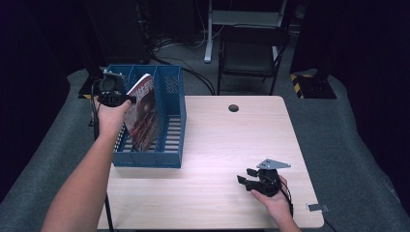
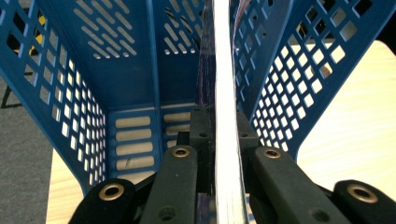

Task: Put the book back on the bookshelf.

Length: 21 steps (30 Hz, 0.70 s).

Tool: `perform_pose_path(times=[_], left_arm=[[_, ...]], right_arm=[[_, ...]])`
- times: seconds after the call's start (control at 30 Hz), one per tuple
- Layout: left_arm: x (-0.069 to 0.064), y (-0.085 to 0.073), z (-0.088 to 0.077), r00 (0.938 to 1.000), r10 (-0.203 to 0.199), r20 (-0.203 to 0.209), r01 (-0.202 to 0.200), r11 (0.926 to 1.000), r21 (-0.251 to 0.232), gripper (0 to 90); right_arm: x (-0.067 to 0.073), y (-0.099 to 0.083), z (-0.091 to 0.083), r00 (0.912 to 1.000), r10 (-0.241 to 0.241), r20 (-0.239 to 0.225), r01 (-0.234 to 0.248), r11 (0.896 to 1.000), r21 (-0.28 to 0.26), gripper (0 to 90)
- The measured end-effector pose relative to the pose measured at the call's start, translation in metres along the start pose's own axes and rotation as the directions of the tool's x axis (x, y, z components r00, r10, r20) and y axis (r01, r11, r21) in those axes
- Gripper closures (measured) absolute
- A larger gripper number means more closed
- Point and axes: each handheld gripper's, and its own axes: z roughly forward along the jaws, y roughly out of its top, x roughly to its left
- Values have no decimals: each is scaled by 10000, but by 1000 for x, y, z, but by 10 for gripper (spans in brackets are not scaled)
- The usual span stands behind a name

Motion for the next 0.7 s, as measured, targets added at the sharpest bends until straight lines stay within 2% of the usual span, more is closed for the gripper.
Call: perform_pose_path(times=[0.17, 0.2, 0.3, 0.5, 0.7], left_arm=[[-1, -4, -3, 9996, 222, -149, -220, 9997, 98, 831], [-1, -5, -3, 9997, 158, -160, -156, 9998, 96, 830], [2, -9, -6, 9995, 288, -122, -285, 9994, 217, 825], [7, -13, -7, 9998, 215, -10, -214, 9995, 213, 815], [5, -16, -13, 9987, 514, 58, -516, 9981, 343, 759]], right_arm=[[0, 0, 0, 10000, -53, -15, 53, 10000, 16, 455], [0, 0, 0, 10000, -57, -17, 58, 10000, 35, 455], [0, 0, 1, 10000, -46, 9, 46, 10000, 38, 455], [0, 0, 1, 10000, -52, -31, 52, 10000, 30, 455], [0, -1, 2, 10000, -35, 3, 35, 10000, 56, 455]])
